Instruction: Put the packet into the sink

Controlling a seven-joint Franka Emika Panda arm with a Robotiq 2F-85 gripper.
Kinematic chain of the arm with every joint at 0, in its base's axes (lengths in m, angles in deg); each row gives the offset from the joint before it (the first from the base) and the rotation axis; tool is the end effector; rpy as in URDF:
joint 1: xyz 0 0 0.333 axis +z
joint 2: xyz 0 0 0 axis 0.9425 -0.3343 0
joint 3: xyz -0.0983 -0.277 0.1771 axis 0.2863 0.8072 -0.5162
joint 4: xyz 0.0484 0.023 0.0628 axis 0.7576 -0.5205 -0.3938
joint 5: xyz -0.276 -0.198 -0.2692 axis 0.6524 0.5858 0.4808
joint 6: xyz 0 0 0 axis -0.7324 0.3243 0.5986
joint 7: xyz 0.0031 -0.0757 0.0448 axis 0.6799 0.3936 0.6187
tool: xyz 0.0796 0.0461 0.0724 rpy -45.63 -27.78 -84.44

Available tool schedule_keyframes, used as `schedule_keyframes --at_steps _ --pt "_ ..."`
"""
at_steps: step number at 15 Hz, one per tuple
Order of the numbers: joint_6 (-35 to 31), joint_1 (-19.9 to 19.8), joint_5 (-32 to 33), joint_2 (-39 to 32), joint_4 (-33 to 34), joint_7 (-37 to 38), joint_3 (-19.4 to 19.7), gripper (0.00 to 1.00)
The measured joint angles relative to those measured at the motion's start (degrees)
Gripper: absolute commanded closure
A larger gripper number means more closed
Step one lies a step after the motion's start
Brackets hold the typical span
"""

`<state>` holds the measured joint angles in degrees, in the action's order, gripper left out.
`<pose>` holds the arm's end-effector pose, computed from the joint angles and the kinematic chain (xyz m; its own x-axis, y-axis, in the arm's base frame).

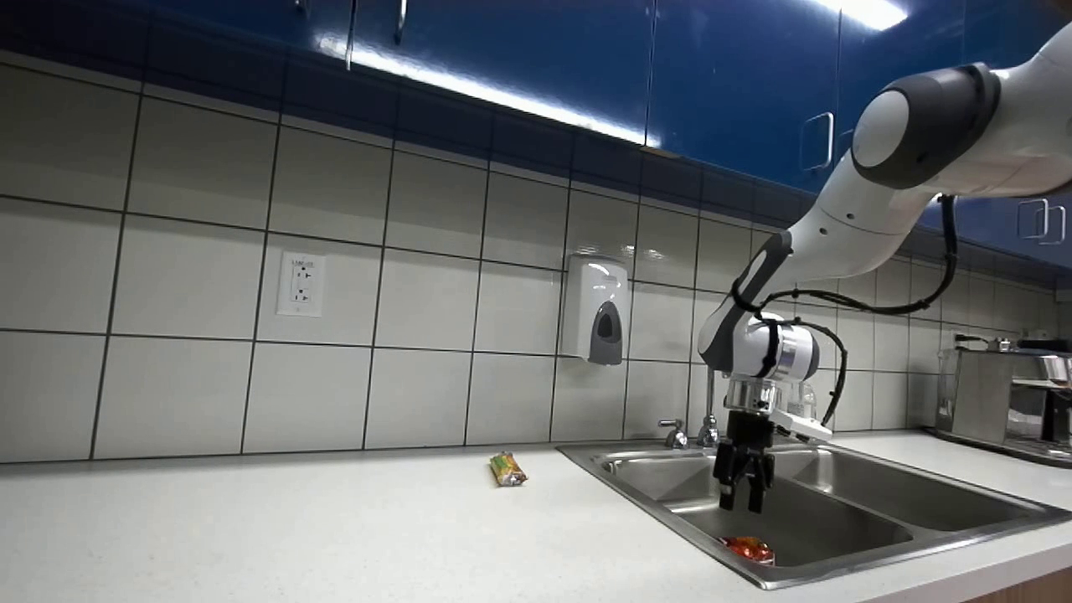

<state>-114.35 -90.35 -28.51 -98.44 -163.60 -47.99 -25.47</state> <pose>0.6527 -0.2504 0.1585 0.9674 0.2504 -0.0373 0.2379 -0.9494 -0.2052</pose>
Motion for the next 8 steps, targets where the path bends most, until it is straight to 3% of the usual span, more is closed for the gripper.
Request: schedule_keyframes --at_steps 8 --pt "0.00 0.07 0.02 11.88 -8.77 3.06 0.55 0.00"
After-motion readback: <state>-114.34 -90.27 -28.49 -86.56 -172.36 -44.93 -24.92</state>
